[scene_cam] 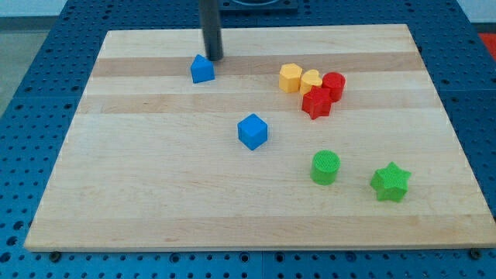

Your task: Move your arm above the blue triangle

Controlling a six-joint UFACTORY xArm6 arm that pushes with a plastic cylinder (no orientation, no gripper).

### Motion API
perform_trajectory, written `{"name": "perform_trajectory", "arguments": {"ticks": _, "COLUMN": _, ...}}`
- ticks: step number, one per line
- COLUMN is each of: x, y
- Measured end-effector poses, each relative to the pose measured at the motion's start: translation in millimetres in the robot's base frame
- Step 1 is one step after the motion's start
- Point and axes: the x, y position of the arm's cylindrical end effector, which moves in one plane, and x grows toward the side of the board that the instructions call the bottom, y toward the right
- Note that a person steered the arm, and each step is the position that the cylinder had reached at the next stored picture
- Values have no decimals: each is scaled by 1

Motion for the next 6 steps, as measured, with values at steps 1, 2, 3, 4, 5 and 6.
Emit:
{"name": "perform_trajectory", "arguments": {"ticks": 1, "x": -8, "y": -35}}
{"name": "perform_trajectory", "arguments": {"ticks": 2, "x": -8, "y": -59}}
{"name": "perform_trajectory", "arguments": {"ticks": 3, "x": -2, "y": -70}}
{"name": "perform_trajectory", "arguments": {"ticks": 4, "x": 30, "y": -59}}
{"name": "perform_trajectory", "arguments": {"ticks": 5, "x": 80, "y": -39}}
{"name": "perform_trajectory", "arguments": {"ticks": 6, "x": 135, "y": -14}}
